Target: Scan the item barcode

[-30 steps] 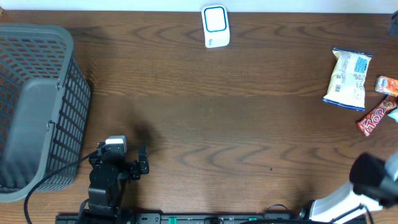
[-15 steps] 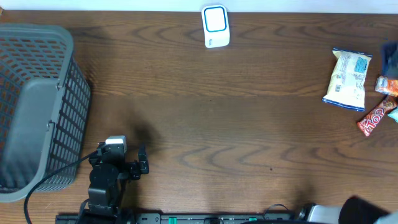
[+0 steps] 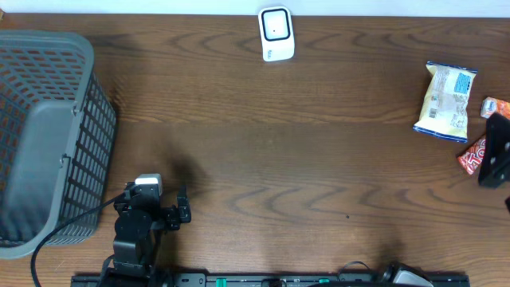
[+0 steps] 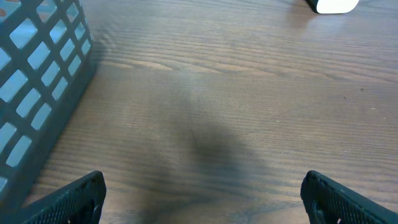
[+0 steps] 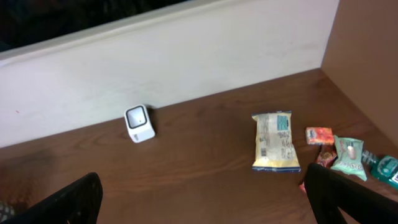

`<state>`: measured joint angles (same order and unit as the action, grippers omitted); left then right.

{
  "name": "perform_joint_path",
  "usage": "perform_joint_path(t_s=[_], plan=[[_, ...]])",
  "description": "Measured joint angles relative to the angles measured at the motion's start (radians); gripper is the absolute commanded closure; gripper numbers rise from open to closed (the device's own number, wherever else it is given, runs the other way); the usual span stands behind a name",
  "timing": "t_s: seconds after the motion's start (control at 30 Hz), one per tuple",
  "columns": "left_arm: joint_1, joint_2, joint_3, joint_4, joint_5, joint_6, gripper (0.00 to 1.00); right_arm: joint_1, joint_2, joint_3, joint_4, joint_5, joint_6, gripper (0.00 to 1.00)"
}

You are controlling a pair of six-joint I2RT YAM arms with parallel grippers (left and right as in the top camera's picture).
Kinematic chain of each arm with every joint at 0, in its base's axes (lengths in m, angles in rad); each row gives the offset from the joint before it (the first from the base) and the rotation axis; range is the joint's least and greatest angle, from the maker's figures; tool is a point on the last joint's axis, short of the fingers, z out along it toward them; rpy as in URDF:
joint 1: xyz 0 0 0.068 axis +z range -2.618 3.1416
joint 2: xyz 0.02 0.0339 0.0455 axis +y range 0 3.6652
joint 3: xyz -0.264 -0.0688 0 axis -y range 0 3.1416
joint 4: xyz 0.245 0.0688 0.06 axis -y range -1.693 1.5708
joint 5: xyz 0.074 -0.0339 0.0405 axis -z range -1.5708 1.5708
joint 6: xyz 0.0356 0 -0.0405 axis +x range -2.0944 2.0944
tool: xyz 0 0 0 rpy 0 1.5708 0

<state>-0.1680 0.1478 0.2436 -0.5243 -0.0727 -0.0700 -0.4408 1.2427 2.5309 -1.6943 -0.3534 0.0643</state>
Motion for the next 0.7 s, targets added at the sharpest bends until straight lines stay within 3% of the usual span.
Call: perform_joint_path(t_s=[0.47, 0.7], plan=[[0.0, 0.0, 0.0, 0.0, 0.0, 0.0, 0.01, 0.001, -0.124, 0.0, 0.0, -0.005, 0.0, 0.01], [0.0, 0.0, 0.0, 0.0, 0.0, 0.0, 0.01, 0.096, -0.204, 0.0, 0.001, 0.012, 0.0, 0.01]])
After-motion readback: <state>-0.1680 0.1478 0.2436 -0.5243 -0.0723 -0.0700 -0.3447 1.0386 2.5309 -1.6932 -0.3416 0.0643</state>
